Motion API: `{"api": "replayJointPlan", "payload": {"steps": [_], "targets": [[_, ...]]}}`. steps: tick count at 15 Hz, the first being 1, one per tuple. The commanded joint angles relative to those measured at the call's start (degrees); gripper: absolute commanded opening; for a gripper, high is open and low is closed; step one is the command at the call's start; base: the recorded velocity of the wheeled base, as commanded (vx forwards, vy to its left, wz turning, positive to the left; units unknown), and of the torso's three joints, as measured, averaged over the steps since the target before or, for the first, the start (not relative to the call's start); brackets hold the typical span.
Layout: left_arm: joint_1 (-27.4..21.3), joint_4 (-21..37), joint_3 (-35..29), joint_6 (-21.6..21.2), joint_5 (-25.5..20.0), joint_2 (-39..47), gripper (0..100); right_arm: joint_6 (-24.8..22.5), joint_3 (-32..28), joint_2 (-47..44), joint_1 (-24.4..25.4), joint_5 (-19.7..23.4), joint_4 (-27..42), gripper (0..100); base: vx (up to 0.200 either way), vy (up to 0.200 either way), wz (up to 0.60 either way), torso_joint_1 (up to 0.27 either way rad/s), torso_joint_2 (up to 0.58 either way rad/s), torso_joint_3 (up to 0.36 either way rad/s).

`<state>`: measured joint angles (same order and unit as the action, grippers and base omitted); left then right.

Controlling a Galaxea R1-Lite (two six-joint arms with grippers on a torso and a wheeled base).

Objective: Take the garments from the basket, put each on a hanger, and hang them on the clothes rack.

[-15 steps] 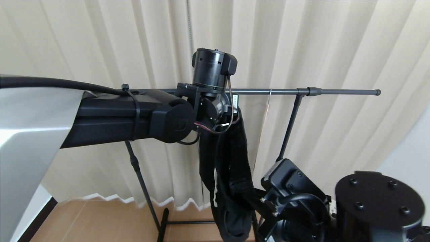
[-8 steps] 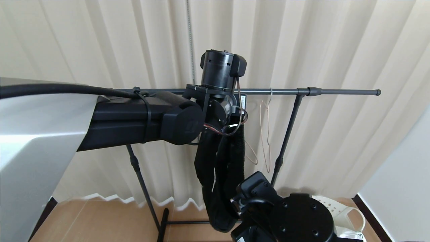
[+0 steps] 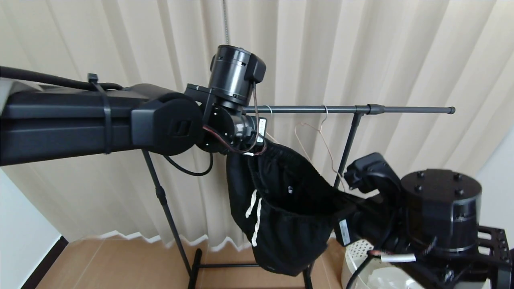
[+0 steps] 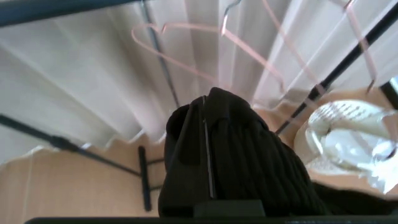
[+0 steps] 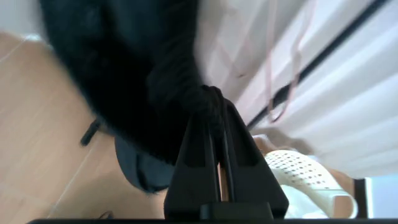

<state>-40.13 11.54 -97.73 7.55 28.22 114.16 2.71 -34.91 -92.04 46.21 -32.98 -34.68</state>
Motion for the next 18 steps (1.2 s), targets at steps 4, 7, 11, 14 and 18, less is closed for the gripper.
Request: {"api": "replayJointPlan", "payload": {"steps": [4, 7, 11, 14, 18], "targets": [[1.72, 1.81, 20.74, -4.12, -6.78, -15.29, 0, -6.75, -17.56, -9.39, -11.59, -0.07, 1.72, 0, 0.000, 0.000, 0.00, 0.000, 0.00, 0.000], [0.40, 1.46, 33.92, -6.23, -10.38, -18.63, 0, -6.75, -28.54, -17.30, -13.08, -0.51, 3.31, 0, 0.000, 0.000, 0.00, 0.000, 0.00, 0.000], [-7.94, -3.55, 40.16, -0.78, -11.35, -16.69, 0, -6.49, -35.31, -23.54, -12.55, -0.51, 2.69, 0, 0.000, 0.000, 0.00, 0.000, 0.00, 0.000], [-14.01, -5.83, 36.65, 11.09, -11.43, -13.00, 0, -5.52, -35.93, -24.77, -10.79, -0.60, 2.69, 0, 0.000, 0.000, 0.00, 0.000, 0.00, 0.000], [-15.50, -5.57, 32.34, 17.06, -12.23, -11.95, 0, -3.59, -35.93, -25.03, -9.39, -0.60, 2.78, 0, 0.000, 0.000, 0.00, 0.000, 0.00, 0.000]]}}
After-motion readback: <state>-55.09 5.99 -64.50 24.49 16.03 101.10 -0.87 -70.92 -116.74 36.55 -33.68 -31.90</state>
